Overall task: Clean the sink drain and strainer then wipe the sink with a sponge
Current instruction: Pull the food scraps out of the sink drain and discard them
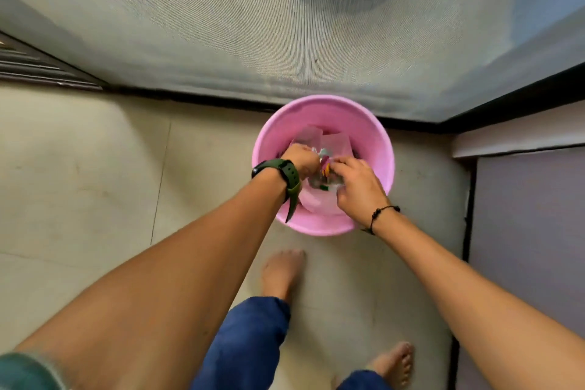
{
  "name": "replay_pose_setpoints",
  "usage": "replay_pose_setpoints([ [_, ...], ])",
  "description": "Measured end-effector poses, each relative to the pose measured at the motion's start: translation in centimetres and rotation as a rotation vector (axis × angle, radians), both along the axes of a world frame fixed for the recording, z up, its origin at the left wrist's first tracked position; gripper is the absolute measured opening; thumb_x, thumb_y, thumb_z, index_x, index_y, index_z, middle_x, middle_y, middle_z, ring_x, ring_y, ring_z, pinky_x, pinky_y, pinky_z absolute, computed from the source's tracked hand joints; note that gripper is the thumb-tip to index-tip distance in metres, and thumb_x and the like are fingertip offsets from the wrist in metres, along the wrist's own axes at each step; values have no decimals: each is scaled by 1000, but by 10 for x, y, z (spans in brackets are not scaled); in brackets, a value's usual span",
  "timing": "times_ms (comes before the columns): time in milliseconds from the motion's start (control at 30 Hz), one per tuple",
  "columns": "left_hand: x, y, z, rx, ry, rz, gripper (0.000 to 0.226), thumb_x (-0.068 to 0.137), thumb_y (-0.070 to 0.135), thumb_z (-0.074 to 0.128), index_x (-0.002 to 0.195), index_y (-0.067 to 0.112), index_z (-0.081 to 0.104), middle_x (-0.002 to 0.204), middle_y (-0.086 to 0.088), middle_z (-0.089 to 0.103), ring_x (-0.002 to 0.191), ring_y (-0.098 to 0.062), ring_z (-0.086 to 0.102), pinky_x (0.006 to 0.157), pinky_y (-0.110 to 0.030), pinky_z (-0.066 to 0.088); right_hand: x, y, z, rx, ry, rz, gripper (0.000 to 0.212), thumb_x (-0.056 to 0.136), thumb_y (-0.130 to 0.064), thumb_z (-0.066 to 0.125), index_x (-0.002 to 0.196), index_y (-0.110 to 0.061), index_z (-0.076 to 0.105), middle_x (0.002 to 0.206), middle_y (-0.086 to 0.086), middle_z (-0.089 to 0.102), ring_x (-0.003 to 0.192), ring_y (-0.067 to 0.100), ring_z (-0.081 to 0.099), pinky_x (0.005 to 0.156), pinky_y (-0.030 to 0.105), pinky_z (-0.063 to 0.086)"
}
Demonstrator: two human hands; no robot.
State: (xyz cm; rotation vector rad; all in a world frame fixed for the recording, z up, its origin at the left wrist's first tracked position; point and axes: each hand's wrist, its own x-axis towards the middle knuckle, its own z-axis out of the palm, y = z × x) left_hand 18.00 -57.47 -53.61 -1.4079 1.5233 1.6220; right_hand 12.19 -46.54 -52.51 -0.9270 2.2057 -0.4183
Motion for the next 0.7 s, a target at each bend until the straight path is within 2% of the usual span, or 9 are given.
replay_pose_setpoints([
  [33,31,24,-20,-69,-83,-158,9,90,5,49,85,6,56,87,-13,57,98,-24,53,86,-33,42,-1,-3,-7,36,-9,18,53,74,13,46,121,-8,56,127,11,55,114,34,46,99,36,39],
  [100,106,79,-34,-149,-274,-505,29,99,28,33,119,13,48,122,-9,51,122,-20,43,105,-30,31,-1,-8,-14,114,-5,16,48,75,10,47,120,-7,54,129,13,53,114,36,49,97,39,43],
  [133,127,92,-39,-170,-300,-592,34,100,31,27,127,16,43,130,-6,46,126,-18,38,108,-29,27,-1,-10,-13,138,-3,-1,44,76,9,47,117,-7,55,126,14,54,112,37,51,95,40,44],
  [267,127,97,-44,-220,-248,-576,36,101,30,25,128,16,42,133,-6,44,127,-17,36,110,-29,25,0,-13,-1,208,-22,-25,36,79,6,49,112,-5,59,112,18,63,101,37,58,86,40,48],
  [433,128,102,-19,-275,-247,-745,38,101,26,24,135,16,35,137,-5,41,130,-16,33,112,-29,23,1,-10,35,241,12,-92,32,81,7,45,108,0,60,105,26,64,98,41,59,78,38,49],
  [567,126,104,15,-356,-218,-789,39,101,22,24,139,14,30,139,-6,38,132,-16,32,112,-29,22,8,-9,79,218,60,-35,29,84,7,40,105,-1,60,103,24,64,96,40,59,68,36,40],
  [700,133,107,41,-388,-208,-852,42,100,19,26,142,14,23,141,-8,35,134,-19,30,113,-28,21,11,-11,115,198,118,9,32,87,4,39,113,2,56,106,24,63,99,39,59,68,34,35],
])
